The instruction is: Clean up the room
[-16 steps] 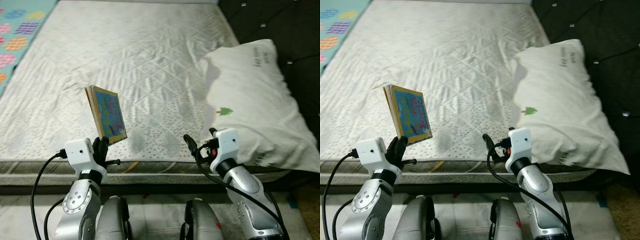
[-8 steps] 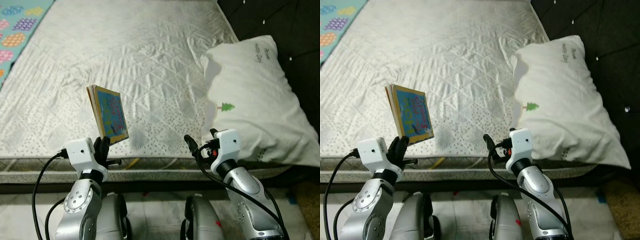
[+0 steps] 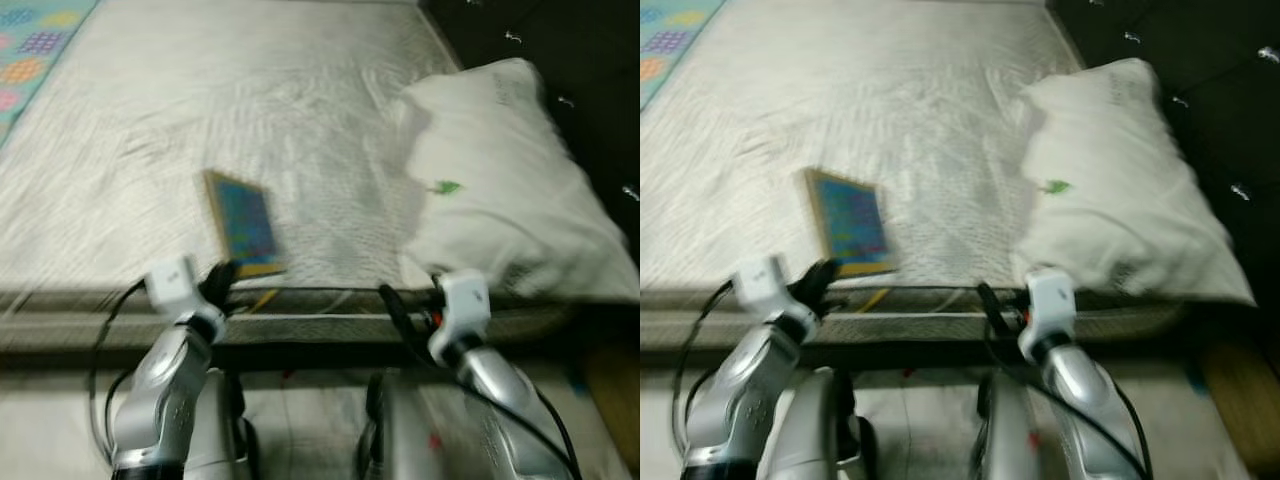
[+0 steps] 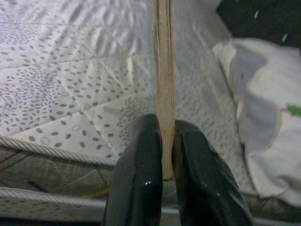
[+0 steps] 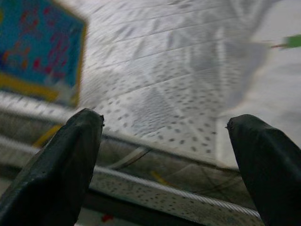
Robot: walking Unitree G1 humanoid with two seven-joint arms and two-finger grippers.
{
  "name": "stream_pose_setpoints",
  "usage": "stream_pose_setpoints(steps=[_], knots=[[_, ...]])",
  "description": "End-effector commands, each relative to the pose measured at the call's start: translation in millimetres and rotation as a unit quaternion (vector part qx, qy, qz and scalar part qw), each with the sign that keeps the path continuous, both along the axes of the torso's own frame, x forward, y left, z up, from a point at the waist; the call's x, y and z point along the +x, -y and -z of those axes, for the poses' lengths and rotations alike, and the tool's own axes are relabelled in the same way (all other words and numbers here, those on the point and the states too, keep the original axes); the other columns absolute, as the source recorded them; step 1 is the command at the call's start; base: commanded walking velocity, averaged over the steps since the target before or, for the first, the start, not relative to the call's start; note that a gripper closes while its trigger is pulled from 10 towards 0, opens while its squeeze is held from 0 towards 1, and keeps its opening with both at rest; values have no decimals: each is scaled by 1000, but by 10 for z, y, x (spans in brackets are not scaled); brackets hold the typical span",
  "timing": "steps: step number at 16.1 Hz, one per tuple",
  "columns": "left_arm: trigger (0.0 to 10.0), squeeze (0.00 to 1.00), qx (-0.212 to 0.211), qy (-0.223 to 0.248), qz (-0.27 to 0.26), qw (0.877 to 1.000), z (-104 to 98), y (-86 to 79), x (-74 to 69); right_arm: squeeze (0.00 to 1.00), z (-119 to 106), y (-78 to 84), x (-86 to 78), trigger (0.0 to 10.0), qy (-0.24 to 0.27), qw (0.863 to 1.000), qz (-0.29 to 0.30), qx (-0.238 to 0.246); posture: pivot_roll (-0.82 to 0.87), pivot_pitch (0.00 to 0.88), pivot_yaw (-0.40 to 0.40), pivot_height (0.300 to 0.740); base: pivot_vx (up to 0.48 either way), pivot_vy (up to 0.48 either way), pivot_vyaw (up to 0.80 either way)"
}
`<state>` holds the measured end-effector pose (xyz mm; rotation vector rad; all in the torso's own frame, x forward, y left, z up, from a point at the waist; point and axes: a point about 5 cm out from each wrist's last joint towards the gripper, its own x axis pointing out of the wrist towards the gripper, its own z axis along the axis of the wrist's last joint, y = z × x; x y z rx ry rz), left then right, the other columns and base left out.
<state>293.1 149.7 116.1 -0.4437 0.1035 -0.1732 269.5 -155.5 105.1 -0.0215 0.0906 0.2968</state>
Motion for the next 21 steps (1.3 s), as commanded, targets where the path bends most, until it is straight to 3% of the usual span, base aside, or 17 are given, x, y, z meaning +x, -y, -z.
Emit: stream_pose_setpoints(steps=[1, 4, 7, 12, 21], knots=[[10000, 0, -16, -16, 19, 1000, 46, -13, 46, 0, -19, 67, -53, 10000, -2, 1000, 9, -3, -185, 205, -49, 586, 0, 0, 0], [10000, 0, -25, -18, 34, 999, 39, -45, 159, 0, -23, 164, -126, 10000, -6, 1000, 18, -14, -211, 214, -55, 586, 0, 0, 0], [10000, 0, -26, -8, 19, 999, -3, -185, 286, 0, -31, 264, -182, 10000, -13, 999, 27, -26, -225, 220, -62, 586, 0, 0, 0], [10000, 0, -28, 9, 3, 1000, 30, -273, 226, 0, -58, 220, -154, 10000, -13, 999, 22, -26, -214, 216, -77, 586, 0, 0, 0], [10000, 0, -27, 22, 7, 999, -3, -270, 266, 0, -54, 218, -129, 10000, -13, 999, 23, -27, -212, 214, -77, 586, 329, 0, 0]])
